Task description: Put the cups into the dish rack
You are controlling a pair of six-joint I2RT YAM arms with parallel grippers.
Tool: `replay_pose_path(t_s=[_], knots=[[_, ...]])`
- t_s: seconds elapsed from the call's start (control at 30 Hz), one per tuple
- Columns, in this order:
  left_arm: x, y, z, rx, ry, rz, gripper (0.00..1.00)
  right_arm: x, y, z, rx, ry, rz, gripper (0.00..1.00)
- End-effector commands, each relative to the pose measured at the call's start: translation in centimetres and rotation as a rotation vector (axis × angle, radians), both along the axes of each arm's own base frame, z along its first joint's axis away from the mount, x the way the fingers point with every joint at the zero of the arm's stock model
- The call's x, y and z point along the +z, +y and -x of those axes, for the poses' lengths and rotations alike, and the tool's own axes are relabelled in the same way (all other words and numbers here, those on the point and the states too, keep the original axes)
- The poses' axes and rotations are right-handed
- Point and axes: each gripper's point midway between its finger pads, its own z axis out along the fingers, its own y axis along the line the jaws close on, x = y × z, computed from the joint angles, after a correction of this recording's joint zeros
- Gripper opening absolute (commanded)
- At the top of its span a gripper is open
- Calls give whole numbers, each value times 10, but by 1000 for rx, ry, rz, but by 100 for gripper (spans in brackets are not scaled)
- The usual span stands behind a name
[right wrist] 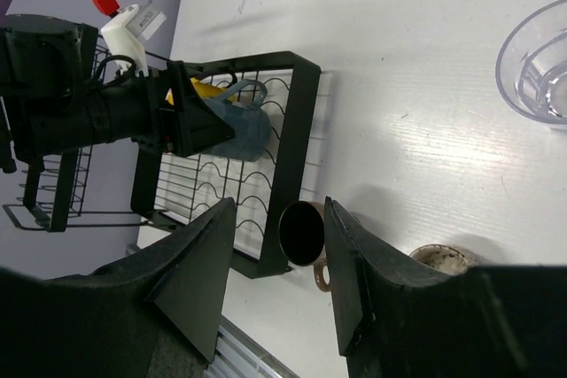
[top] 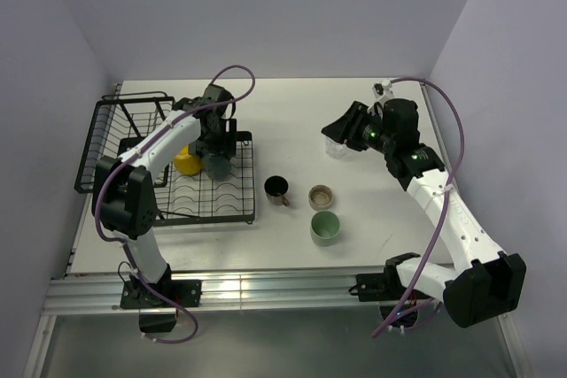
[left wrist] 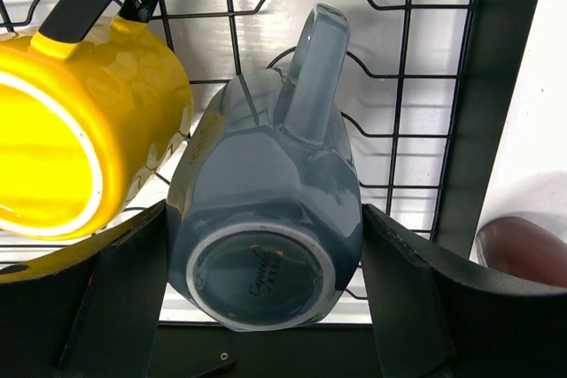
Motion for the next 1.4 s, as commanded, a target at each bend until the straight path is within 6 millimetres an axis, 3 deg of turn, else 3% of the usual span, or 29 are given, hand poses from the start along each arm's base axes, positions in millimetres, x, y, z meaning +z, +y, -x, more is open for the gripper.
replay_pose_path(t_s=[0.0, 0.27, 1.37], knots=[[6, 3, -15, 8, -46, -22, 57, 4, 2, -4, 11, -36, 9, 52], [7, 7, -17, 28, -60, -31, 65, 4, 1, -3, 10, -34, 15, 52], [22, 4, -18, 13, -128, 15, 82, 5, 6, -5, 20, -32, 29, 52]])
